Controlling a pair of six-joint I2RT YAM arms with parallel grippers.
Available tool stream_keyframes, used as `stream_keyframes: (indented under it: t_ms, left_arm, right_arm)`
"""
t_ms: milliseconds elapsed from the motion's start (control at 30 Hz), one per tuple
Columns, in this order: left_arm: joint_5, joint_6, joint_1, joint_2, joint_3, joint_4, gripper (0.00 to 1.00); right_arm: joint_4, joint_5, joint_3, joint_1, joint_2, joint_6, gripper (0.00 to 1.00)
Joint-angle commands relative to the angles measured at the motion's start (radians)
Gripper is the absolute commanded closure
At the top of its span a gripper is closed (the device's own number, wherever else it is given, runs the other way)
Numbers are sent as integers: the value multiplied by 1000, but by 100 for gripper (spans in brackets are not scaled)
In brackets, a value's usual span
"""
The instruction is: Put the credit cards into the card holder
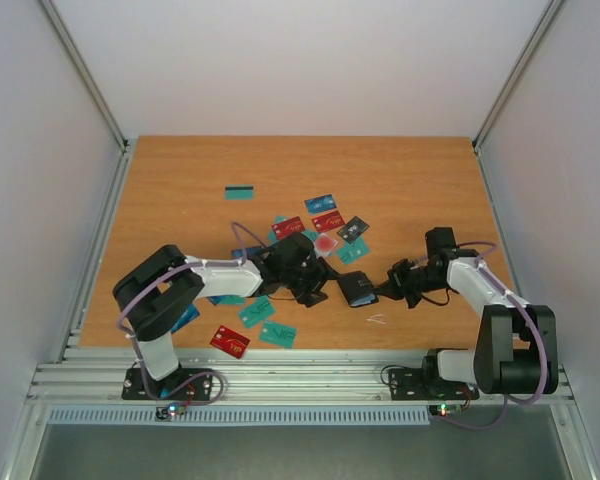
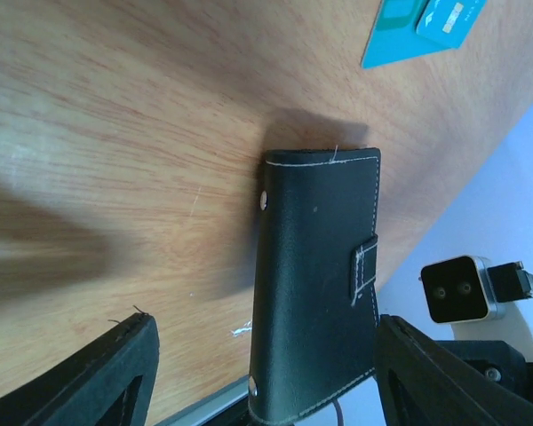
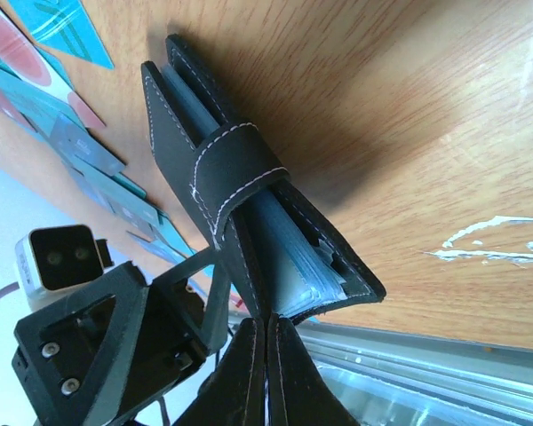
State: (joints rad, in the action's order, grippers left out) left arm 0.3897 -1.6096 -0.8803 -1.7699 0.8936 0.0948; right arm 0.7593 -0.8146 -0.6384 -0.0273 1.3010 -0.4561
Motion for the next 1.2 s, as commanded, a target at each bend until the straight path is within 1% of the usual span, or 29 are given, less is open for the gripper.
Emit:
stream_keyframes:
  t_ms: [0, 100, 200, 300, 400, 533, 600, 700, 800, 833, 900, 967, 1000, 1067, 1167]
  left_arm:
    - [31, -67, -6, -54, -6, 138, 33]
    - [34, -97, -5, -79, -19, 190, 36]
    - [31, -109, -7, -97, -16, 212, 39]
    - [31, -117, -7, -117, -11, 229, 48]
    - [44, -126, -6, -151, -7, 257, 55]
    - [46, -145, -5, -166, -17, 309, 72]
    - [41, -145, -5, -160, -24, 315, 79]
    - [23, -128, -4, -133, -27, 290, 88]
    - [15, -74, 0, -95, 8, 196, 96]
    - [14, -35, 1, -82, 23, 162, 98]
    - [9, 15, 4, -59, 44, 107, 99]
    - [14, 61, 11, -39, 50, 85, 100]
    - [19, 81, 15, -30, 51, 81, 100]
    - [37, 132, 27, -9, 57, 66, 100]
    - [72, 219, 49, 30, 85, 15, 100]
  right_arm:
    - [-44, -35, -4, 25, 18, -85, 99]
    - [-82, -47, 0, 27, 36, -121, 99]
    - [-108, -56, -4, 73, 55, -152, 99]
    - [-129, -56, -9, 94, 65, -174, 99]
    - [-151, -61, -10, 111, 75, -193, 99]
    - [-143, -53, -11, 128, 71, -197, 99]
    - [-133, -48, -7, 130, 63, -195, 99]
    - [-112, -45, -4, 131, 54, -165, 99]
    - [-67, -38, -16, 130, 51, -88, 98]
    - [-44, -36, -24, 131, 51, -52, 91]
    - [14, -20, -53, 130, 48, 35, 65]
    - [105, 22, -94, 130, 36, 136, 45]
    - [153, 50, -117, 130, 24, 189, 37]
    - [237, 102, -171, 128, -9, 269, 28]
    - [291, 117, -242, 127, -76, 352, 16]
